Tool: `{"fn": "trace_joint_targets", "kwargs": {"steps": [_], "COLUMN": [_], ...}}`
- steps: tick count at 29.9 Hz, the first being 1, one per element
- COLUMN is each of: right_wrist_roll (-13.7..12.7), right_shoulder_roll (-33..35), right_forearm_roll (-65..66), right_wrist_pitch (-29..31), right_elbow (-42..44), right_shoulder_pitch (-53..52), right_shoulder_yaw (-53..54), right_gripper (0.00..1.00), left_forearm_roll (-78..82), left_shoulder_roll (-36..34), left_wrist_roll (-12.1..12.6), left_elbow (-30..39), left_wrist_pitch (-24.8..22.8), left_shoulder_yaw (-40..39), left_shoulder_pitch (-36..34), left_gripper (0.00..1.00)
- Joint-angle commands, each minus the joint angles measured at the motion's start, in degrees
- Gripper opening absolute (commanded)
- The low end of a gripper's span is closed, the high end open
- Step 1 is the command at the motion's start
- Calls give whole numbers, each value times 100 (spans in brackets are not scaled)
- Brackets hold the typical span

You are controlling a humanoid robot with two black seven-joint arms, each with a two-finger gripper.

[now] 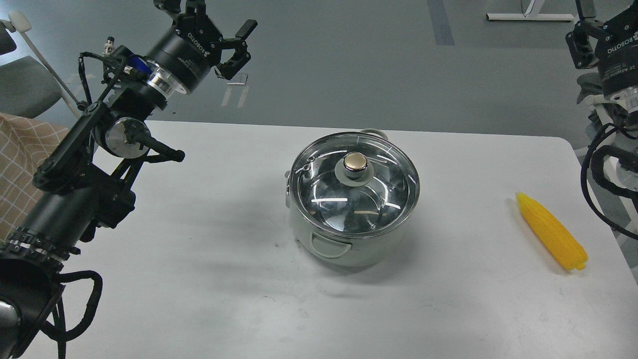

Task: Open pot and put corn in
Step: 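Raise the left gripper and open it above the pot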

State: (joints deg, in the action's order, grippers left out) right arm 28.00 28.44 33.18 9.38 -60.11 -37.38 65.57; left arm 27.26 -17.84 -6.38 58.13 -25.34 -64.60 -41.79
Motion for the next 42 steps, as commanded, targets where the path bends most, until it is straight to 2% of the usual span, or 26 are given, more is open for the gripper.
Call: {"fn": "trace_joint_targets", "kwargs": {"steps": [1, 8, 31, 42], "right_wrist_roll": [0, 0, 0, 0], "right_shoulder_roll": [4, -31, -5, 30], "right_forearm_roll": [-4, -4, 4, 13], "right_wrist_pitch": [2, 11, -7, 11], "right_elbow": [-19, -115, -476, -177], "right_shoulder_pitch": [46, 248, 714, 644], "right_shoulder_yaw": [17, 61, 430, 334], "right_gripper": [100, 100, 100, 100], "left_forearm_roll": [-2, -11, -2, -134], "left_shoulder_roll": [35, 35, 308, 158], "left_wrist_roll": [6, 207, 252, 243], "left_elbow": [-21, 31, 172, -267], "left_wrist_pitch": [12, -6, -6, -15], "left_shoulder_yaw": [70, 123, 97, 123], "left_shoulder_pitch": [-4, 22, 48, -4], "left_gripper": [98, 98, 98, 98]}}
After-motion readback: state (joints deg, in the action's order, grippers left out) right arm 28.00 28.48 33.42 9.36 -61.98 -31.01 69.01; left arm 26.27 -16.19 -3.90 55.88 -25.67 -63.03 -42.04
